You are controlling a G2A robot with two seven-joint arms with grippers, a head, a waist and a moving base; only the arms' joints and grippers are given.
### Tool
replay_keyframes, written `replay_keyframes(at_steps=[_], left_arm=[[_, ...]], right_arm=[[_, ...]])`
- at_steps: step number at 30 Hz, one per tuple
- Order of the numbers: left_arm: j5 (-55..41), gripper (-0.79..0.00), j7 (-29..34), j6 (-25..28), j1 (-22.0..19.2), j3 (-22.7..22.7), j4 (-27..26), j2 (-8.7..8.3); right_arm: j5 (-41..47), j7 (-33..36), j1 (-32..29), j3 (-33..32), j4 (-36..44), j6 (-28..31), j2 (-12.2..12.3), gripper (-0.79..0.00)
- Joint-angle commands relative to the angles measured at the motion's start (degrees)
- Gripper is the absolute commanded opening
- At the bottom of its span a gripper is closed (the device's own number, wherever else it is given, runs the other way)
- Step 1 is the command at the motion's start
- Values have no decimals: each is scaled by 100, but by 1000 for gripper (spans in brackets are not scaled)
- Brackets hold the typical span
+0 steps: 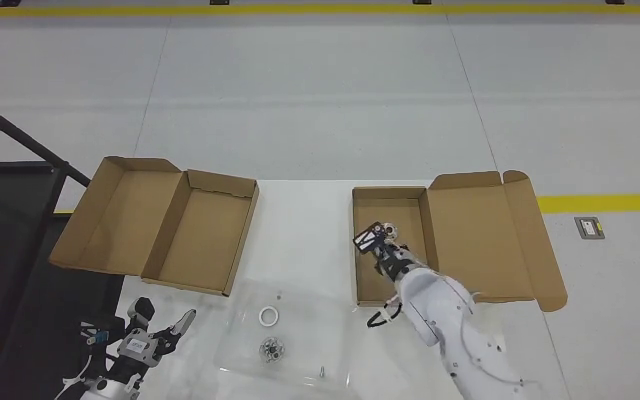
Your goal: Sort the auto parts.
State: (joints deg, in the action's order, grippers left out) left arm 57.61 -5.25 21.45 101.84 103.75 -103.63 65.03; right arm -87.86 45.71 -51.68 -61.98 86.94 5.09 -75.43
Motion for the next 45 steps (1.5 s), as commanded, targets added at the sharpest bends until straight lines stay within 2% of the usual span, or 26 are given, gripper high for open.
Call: replay_keyframes(at_steps=[1,6,10,11,12,14,17,18,22,24,27,33,38,40,41,42,45], left_arm=[[0,0,0,1,0,0,0,0],[0,0,0,1,0,0,0,0],[0,0,0,1,0,0,0,0],[0,0,0,1,0,0,0,0],[0,0,0,1,0,0,0,0],[0,0,0,1,0,0,0,0],[0,0,0,1,0,0,0,0],[0,0,0,1,0,0,0,0],[0,0,0,1,0,0,0,0],[0,0,0,1,0,0,0,0],[0,0,0,1,0,0,0,0],[0,0,0,1,0,0,0,0],[0,0,0,1,0,0,0,0],[0,0,0,1,0,0,0,0],[0,0,0,1,0,0,0,0],[0,0,0,1,0,0,0,0],[0,0,0,1,0,0,0,0]], right_arm=[[233,58,315,13,-700,17,-48,-785],[802,-89,993,102,-2071,568,-154,-785],[893,-220,1187,137,-2494,691,-190,-785],[890,-220,1204,145,-2531,686,-196,-662],[881,-205,1214,149,-2555,658,-200,-462],[863,-175,1222,152,-2569,628,-205,-345],[835,-156,1195,111,-2503,601,-196,-296],[818,-174,1164,91,-2435,590,-188,-320],[588,-183,848,17,-1740,568,-131,-357],[408,-113,564,-14,-1126,599,-87,-394],[114,-114,22,-33,-35,811,-11,-400],[-665,-540,-1088,6,1905,2295,207,-400],[-1413,-754,-1464,460,2613,3378,300,-385],[-1632,-655,-1461,745,2659,3685,297,-215],[-1693,-549,-1432,871,2647,3807,287,0],[-1727,-410,-1407,909,2654,3626,265,0],[-1727,-410,-1407,909,2654,3626,265,0]])
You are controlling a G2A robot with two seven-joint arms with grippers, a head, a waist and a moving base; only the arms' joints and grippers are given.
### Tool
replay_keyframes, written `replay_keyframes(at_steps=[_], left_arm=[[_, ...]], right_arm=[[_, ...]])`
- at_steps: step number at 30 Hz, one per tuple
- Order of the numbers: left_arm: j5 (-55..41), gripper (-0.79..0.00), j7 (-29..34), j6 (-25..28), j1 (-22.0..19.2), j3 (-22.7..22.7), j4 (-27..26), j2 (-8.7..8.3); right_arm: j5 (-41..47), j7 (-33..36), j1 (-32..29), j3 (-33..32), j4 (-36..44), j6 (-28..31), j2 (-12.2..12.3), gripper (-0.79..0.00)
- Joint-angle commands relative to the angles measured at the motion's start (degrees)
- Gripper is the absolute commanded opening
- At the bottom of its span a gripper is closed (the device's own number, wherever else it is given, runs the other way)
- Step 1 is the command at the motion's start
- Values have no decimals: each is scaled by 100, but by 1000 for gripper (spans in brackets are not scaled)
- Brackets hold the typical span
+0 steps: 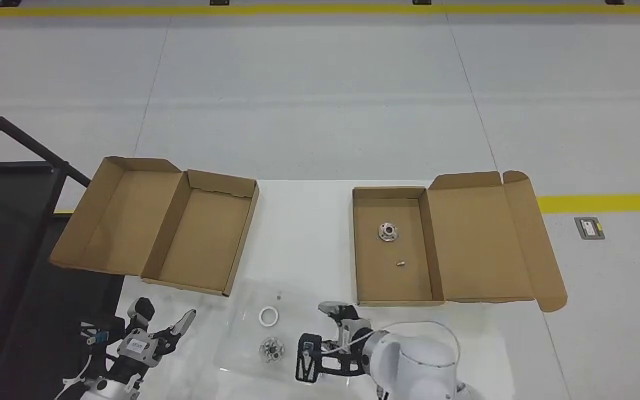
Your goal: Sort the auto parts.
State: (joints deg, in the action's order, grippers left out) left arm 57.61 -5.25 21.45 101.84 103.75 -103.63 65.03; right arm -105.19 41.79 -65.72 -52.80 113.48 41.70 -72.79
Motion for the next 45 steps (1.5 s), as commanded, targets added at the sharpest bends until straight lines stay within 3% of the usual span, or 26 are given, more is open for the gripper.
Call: replay_keyframes(at_steps=[1,8,18,23,32,33,35,39,40,42,44,45], left_arm=[[0,0,0,1,0,0,0,0],[0,0,0,1,0,0,0,0],[0,0,0,1,0,0,0,0],[0,0,0,1,0,0,0,0],[0,0,0,1,0,0,0,0],[0,0,0,1,0,0,0,0],[0,0,0,1,0,0,0,0],[0,0,0,1,0,0,0,0],[0,0,0,1,0,0,0,0],[0,0,0,1,0,0,0,0],[0,0,0,1,0,0,0,0],[0,0,0,1,0,0,0,0]], right_arm=[[7,-19,-3,-9,0,-35,1,0],[-211,-219,42,34,-83,-19,11,0],[-1318,-1335,1126,1042,-1057,1630,-36,0],[-1725,-1989,1667,1751,-1632,1630,-8,0],[-1769,-1990,1673,1803,-1692,1592,-4,0],[-1855,-2042,1670,1880,-1672,1630,-3,-34],[-1959,-2186,1747,2043,-1790,1630,1,-382],[-1860,-2448,2082,2459,-2184,1630,6,-394],[-1777,-2487,2199,2571,-2285,1630,4,-351],[-1585,-2491,2413,2806,-2474,1630,-4,-385],[-1405,-2442,2646,3137,-2684,1630,-16,-268],[-1264,-2400,2760,3274,-2761,1630,-29,-268]])
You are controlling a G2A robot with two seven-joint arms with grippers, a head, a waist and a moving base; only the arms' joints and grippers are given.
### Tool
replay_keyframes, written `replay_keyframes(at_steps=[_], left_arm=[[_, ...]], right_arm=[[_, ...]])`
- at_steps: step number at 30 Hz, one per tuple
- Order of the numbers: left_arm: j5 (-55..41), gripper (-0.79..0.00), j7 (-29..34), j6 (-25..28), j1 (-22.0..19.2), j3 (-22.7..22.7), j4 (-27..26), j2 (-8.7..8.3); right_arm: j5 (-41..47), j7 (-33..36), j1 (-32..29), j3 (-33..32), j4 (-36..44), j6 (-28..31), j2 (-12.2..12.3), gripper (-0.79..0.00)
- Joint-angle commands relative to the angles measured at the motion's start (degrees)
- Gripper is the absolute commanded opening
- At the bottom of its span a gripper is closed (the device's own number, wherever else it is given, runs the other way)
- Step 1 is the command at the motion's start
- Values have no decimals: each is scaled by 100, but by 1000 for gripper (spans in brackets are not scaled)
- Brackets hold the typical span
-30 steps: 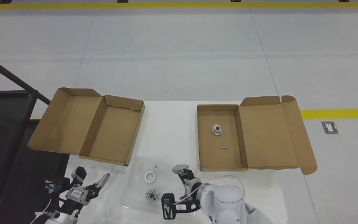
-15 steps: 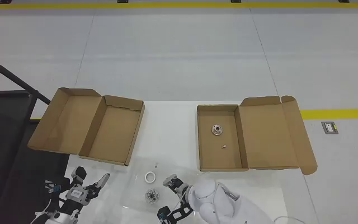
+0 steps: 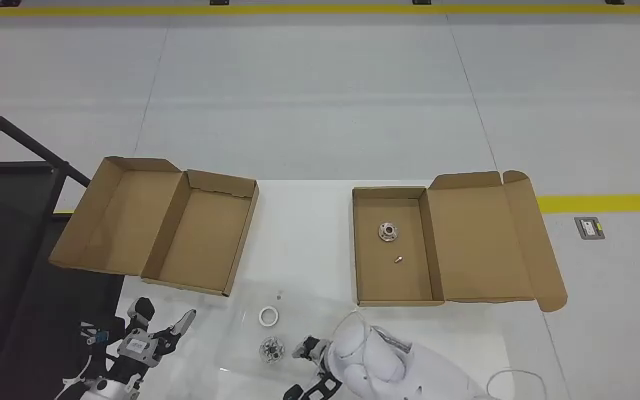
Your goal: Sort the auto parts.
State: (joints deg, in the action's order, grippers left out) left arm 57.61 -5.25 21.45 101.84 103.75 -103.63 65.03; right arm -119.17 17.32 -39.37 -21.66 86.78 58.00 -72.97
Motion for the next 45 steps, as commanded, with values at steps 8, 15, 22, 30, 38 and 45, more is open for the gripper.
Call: replay_keyframes(at_steps=[8,15,22,30,38,45], left_arm=[[0,0,0,1,0,0,0,0],[0,0,0,1,0,0,0,0],[0,0,0,1,0,0,0,0],[0,0,0,1,0,0,0,0],[0,0,0,1,0,0,0,0],[0,0,0,1,0,0,0,0]], right_arm=[[1358,419,958,1192,-407,0,-87,-360],[1834,971,955,1192,-406,0,-141,-397],[1793,1189,839,1192,-558,0,-257,-394],[1499,1001,774,1192,-814,0,-361,-419],[1348,747,825,1192,-949,0,-398,-526],[1326,637,869,1192,-975,0,-381,-539]])
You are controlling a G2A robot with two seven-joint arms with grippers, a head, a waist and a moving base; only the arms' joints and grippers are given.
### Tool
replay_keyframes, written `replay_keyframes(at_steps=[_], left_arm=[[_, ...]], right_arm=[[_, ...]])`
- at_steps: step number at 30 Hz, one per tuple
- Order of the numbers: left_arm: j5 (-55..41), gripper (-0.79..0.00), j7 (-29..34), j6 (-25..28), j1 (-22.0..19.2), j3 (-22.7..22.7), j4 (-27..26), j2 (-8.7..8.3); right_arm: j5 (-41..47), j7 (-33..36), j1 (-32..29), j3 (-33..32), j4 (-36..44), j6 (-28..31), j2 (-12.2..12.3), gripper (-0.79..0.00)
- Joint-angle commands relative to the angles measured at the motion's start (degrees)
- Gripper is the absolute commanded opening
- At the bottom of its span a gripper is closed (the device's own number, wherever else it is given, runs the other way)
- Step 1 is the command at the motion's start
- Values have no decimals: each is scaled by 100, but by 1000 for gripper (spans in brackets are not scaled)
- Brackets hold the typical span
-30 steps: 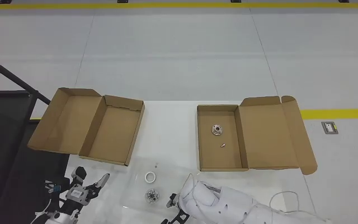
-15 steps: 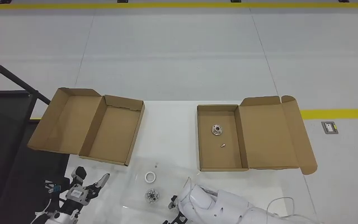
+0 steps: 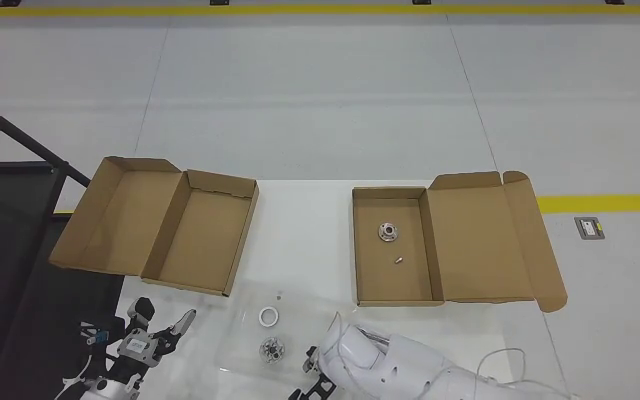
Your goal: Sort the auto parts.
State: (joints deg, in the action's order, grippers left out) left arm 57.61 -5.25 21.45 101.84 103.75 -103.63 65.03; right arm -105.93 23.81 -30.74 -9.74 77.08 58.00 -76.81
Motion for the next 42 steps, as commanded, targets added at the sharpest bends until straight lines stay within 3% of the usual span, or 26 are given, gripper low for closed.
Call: replay_keyframes(at_steps=[1,12,14,18,25,31,35,38,42], left_arm=[[0,0,0,1,0,0,0,0],[0,0,0,1,0,0,0,0],[0,0,0,1,0,0,0,0],[0,0,0,1,0,0,0,0],[0,0,0,1,0,0,0,0],[0,0,0,1,0,0,0,0],[0,0,0,1,0,0,0,0],[0,0,0,1,0,0,0,0],[0,0,0,1,0,0,0,0]], right_arm=[[-2,-33,10,0,-3,0,4,-545],[-193,-472,108,0,-240,0,-85,-557],[-243,-545,114,0,-298,0,-107,-594],[-322,-671,128,0,-361,0,-135,-779],[-242,-769,283,-5,-258,0,-102,-785],[-178,-728,40,-640,580,-518,284,-785],[-484,-1042,-474,-1300,1363,-1258,747,-785],[-841,-1683,-1068,-1916,1899,-2019,1140,-785],[-908,-1784,-1136,-1981,1946,-2086,1185,-785]])
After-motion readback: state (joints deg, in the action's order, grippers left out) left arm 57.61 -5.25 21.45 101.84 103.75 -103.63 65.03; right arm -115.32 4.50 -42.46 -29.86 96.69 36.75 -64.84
